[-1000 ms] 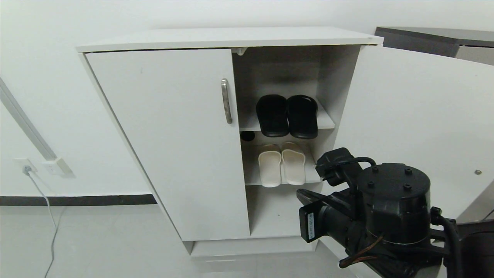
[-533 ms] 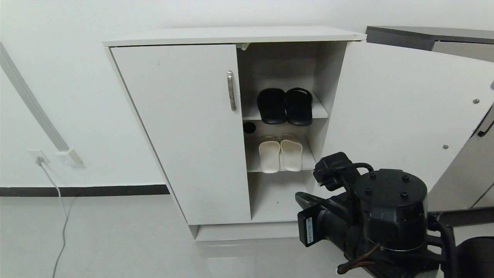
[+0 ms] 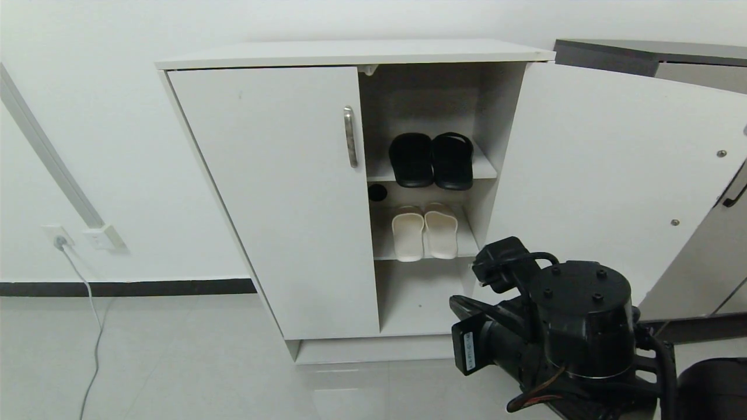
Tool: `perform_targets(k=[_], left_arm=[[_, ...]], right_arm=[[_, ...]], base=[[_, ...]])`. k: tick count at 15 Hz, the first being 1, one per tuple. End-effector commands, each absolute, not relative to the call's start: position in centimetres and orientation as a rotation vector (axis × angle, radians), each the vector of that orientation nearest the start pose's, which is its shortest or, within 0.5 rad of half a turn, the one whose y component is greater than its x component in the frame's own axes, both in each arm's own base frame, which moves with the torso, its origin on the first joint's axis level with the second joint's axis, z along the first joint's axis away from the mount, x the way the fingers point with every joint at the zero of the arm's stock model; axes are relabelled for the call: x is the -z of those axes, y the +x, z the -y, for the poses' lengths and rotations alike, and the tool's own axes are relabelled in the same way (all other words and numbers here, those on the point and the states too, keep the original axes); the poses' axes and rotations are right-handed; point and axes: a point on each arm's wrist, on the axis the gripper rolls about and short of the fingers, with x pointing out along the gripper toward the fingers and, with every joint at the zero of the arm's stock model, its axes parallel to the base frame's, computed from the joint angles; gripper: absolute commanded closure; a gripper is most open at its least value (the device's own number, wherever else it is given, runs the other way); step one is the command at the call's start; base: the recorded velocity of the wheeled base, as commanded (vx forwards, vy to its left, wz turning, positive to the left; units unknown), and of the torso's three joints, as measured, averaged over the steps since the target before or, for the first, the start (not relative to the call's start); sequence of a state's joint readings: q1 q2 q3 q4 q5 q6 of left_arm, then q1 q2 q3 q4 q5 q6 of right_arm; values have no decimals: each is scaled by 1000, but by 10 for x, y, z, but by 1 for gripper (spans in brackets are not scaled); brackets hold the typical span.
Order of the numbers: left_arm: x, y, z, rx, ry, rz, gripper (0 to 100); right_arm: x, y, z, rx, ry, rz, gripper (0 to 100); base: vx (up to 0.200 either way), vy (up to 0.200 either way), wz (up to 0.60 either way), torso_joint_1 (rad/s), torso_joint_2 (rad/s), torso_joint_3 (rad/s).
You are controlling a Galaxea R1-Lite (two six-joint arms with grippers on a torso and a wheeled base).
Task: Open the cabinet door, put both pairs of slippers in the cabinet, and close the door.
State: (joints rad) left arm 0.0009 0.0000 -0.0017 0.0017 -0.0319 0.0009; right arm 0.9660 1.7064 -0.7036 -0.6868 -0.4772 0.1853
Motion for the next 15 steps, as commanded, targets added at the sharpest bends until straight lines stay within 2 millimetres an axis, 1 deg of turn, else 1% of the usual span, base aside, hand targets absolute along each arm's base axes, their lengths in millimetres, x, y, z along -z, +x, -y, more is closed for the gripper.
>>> perform_targets(k=[1,11,15], left_arm=[[-76,-23,1,31,2,0,100],[-76,-23,1,31,2,0,100],[-76,-23,1,31,2,0,100]], right_arm=[[-158,176,-235,-455,-32,-286,100],[-154,175,-232,-453,-43,-298,100],[-155,175,-232,-449,-41,-295,100]], base=[[0,0,0,0,0,0],[0,0,0,0,0,0],[0,0,0,7,-216,-310]])
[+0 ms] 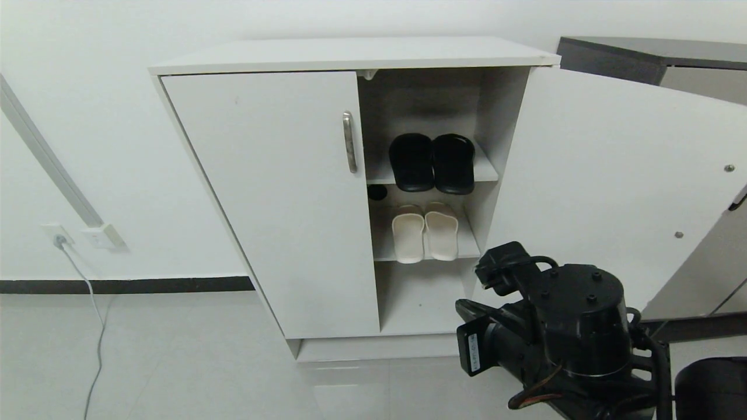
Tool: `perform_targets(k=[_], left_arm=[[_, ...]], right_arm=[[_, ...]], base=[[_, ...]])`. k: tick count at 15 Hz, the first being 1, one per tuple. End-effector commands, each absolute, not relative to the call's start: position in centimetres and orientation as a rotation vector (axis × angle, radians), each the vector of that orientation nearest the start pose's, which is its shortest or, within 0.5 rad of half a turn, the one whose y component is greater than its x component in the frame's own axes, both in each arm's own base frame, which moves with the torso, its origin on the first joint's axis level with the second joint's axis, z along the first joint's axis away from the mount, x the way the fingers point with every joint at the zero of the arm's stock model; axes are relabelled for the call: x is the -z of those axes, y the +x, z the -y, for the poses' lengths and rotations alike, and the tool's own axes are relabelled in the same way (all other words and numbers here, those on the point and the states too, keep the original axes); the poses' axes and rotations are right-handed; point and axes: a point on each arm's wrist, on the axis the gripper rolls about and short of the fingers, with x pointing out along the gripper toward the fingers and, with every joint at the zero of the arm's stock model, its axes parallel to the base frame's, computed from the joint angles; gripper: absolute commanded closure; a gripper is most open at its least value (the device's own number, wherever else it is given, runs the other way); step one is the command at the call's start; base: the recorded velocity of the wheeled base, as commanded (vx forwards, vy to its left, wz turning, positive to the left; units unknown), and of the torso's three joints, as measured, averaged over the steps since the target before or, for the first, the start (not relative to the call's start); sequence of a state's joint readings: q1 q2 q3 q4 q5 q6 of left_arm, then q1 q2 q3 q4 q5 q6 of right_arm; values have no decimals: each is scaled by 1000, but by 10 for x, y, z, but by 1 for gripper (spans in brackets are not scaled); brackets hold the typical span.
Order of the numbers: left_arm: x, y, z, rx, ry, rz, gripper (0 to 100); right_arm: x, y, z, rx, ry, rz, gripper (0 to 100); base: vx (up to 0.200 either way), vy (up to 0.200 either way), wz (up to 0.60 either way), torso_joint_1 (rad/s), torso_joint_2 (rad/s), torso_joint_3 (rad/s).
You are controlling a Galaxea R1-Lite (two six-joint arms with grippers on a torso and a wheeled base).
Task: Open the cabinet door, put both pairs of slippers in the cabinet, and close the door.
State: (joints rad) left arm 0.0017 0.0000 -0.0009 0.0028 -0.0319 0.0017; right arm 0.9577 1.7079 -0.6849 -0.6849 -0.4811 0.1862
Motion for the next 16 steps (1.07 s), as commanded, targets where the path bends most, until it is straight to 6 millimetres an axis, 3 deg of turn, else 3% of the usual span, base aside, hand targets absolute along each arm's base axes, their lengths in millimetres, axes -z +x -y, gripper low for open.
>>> perform_targets(k=[1,8,16], left_arm=[[-76,-23,1,31,2,0,100],[-76,-23,1,31,2,0,100],[-76,-23,1,31,2,0,100]], right_arm=[[-155,175,-232,-448,-41,-295,100],[-154,175,-232,-449,-43,-297,100],[-151,175,-233,-448,-52,-307,100]], base=[[0,0,0,46,-583,-378],[0,0,0,86,-480,-356],[0,0,0,166,-482,-324]])
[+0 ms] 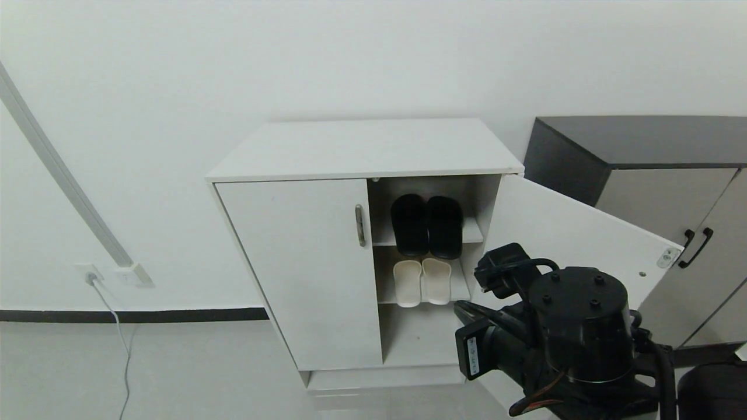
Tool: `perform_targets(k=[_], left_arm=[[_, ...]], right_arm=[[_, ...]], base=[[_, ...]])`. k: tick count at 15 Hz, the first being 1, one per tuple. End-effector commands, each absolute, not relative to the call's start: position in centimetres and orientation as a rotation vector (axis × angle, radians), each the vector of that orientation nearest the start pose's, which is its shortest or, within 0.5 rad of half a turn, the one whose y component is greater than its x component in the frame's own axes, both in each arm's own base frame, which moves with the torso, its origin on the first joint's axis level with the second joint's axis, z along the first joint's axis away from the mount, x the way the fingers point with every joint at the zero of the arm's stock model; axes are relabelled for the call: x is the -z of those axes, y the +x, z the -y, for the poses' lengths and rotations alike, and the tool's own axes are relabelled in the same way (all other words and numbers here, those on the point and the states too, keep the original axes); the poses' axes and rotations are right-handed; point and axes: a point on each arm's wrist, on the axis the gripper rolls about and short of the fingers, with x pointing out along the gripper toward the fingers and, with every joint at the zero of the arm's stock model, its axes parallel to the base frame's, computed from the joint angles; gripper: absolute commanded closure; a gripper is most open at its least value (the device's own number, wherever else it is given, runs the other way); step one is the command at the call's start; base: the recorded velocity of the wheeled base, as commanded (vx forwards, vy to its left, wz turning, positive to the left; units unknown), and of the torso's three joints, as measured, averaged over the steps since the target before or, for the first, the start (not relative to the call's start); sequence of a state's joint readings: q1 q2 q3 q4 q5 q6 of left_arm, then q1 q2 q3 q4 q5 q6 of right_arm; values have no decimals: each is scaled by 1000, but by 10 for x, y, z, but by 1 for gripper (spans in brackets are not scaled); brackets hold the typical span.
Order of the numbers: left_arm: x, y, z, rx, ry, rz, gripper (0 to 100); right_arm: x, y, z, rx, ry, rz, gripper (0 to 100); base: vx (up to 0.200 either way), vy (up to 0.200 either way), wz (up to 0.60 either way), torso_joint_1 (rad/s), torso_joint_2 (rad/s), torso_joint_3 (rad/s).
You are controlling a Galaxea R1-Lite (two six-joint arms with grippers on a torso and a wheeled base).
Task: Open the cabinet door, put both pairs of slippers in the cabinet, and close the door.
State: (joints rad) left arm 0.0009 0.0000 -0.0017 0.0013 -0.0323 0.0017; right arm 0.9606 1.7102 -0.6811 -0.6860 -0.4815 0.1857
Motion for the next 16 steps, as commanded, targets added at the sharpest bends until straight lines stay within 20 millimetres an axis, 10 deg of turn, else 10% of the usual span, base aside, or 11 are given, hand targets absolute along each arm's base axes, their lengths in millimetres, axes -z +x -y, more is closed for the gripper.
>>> perform_targets(k=[1,16], left_arm=[[-76,-23,1,31,2,0,100],[-76,-23,1,31,3,0,100]], right_arm=[[-151,175,-233,-448,-51,-306,100],[-148,182,-230,-427,-53,-315,100]], base=[[0,0,0,193,-500,-315],[0,0,0,228,-543,-314]])
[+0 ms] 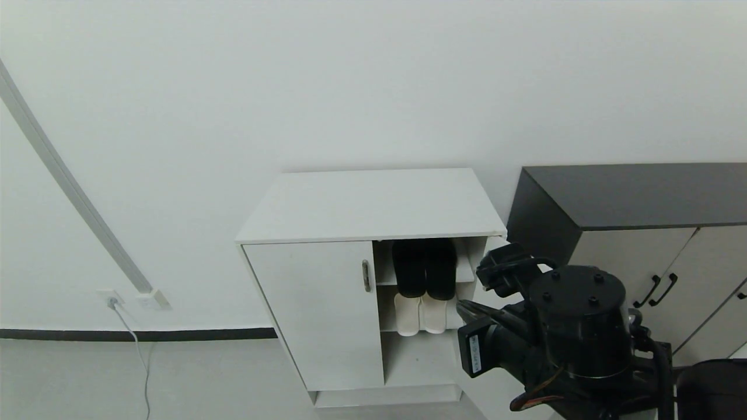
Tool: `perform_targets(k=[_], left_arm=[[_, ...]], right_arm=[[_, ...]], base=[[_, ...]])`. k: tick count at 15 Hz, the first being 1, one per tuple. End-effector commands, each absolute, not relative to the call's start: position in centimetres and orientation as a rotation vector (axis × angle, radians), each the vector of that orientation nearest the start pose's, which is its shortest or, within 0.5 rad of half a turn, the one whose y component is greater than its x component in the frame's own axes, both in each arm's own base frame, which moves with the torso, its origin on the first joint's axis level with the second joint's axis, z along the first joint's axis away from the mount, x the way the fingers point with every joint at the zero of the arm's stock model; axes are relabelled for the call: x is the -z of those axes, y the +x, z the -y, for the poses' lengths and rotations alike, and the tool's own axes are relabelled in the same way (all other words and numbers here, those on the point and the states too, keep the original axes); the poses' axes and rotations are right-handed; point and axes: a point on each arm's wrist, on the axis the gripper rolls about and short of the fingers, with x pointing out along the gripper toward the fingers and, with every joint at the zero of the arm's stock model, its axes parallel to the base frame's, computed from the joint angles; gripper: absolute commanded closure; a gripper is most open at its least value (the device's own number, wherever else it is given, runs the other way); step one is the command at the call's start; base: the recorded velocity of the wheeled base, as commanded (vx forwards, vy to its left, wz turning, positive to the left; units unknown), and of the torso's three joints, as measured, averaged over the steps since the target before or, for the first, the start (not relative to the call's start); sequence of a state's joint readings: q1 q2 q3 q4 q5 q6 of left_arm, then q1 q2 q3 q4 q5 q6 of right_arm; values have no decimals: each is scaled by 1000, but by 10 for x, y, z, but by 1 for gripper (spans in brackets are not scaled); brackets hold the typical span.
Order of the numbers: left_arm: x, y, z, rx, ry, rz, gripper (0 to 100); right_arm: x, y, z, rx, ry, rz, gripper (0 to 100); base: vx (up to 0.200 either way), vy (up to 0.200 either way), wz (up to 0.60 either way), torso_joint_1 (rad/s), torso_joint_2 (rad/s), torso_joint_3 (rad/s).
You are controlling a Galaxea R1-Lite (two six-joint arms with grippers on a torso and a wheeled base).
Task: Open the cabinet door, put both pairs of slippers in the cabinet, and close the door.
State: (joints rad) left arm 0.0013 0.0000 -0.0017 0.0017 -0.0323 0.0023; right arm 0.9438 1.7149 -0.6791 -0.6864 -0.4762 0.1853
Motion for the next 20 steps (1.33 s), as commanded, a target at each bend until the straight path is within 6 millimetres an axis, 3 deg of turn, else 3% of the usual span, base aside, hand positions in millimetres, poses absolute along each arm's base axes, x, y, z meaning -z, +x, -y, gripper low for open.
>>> perform_targets(k=[1,6,13,20], left_arm=[[-76,-23,1,31,3,0,100],[-76,-23,1,31,2,0,100],[-76,-23,1,31,2,0,100],[-76,-23,1,31,3,0,100]], right_arm=[[-147,184,-229,-423,-53,-319,100],[-142,196,-228,-389,-37,-304,100],[-143,197,-226,-386,-48,-294,100],[-148,200,-224,-377,-32,-271,100]], base=[[0,0,0,188,-408,-222],[0,0,0,164,-351,-188],[0,0,0,7,-10,-6],[0,0,-514,4,1,2]])
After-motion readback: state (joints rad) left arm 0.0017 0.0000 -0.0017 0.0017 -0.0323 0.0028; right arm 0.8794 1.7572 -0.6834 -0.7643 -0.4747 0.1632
